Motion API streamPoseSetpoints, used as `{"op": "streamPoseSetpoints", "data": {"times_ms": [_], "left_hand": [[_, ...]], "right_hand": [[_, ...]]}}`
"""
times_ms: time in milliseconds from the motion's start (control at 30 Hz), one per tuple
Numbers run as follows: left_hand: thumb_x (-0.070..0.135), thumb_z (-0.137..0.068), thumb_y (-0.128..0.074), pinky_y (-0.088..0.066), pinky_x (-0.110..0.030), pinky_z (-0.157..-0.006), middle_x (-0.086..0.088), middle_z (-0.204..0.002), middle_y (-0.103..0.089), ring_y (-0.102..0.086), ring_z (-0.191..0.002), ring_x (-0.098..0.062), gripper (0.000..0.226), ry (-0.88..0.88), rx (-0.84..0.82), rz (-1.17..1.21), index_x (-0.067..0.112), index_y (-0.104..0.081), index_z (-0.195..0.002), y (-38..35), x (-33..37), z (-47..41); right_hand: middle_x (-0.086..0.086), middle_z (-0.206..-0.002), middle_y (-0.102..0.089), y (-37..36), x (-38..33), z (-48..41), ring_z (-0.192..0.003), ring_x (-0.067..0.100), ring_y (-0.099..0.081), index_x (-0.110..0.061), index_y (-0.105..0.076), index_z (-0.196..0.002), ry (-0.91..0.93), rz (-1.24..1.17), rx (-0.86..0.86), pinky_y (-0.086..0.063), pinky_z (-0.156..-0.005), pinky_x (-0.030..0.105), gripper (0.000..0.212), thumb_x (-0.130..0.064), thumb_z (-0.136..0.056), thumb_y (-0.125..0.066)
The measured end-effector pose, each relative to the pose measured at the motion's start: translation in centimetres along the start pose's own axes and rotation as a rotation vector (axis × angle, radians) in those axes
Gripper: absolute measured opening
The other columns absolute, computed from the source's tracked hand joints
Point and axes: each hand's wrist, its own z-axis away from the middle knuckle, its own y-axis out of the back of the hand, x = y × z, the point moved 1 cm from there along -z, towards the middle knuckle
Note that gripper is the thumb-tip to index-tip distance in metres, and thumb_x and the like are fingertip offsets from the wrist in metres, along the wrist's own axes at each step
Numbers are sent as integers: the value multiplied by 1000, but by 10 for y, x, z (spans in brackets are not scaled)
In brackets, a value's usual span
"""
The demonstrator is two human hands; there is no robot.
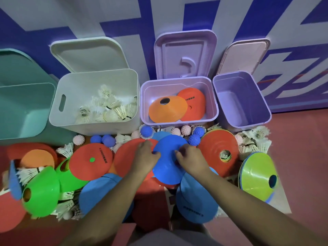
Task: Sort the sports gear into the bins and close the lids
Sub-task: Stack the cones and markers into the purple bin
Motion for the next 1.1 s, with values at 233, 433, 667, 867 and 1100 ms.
{"op": "streamPoseSetpoints", "data": {"times_ms": [233,433,667,867,1100], "left_hand": [[31,-80,-61,-43,-38,-85,-24,-104,-57,-51,-107,-37,37,113,21,-20,1,-57,-101,-5,6,2],[29,-93,-60,-43,-26,-56,1,-75,-62,-60,-70,-17,16,80,-49,356,15,-61,-87,9,5,13],[4,-95,-55,-54,-48,-90,-11,-108,-72,-68,-101,-32,19,71,-123,911,11,-67,-108,19,5,24],[5,-97,-50,-54,-40,-91,-13,-121,-67,-66,-108,-26,26,-33,-85,1141,4,-59,-122,39,12,23],[10,-93,-49,-57,-35,-79,-10,-118,-69,-68,-107,-25,33,-38,-275,1333,5,-57,-125,37,29,22]], "right_hand": [[15,-63,-58,0,-12,9,-46,21,-52,3,-48,-119,-353,-835,-42,-42,-44,27,37,-11,-89,-66],[11,-64,-60,6,-15,19,-52,18,-53,0,-55,-114,-297,-1019,-57,-45,-51,29,29,-2,-87,-67],[11,-77,-63,11,-28,21,-57,16,-59,-3,-59,-103,-129,-929,-74,-48,-54,26,14,-4,-90,-62],[-3,-80,-58,31,-11,11,-69,10,-54,-12,-59,-98,4,-614,209,-44,-67,24,24,-33,-89,-68],[4,-91,-69,46,-2,3,-76,21,-58,-8,-66,-107,-195,-1113,-213,-43,-66,32,33,-36,-88,-68]]}}
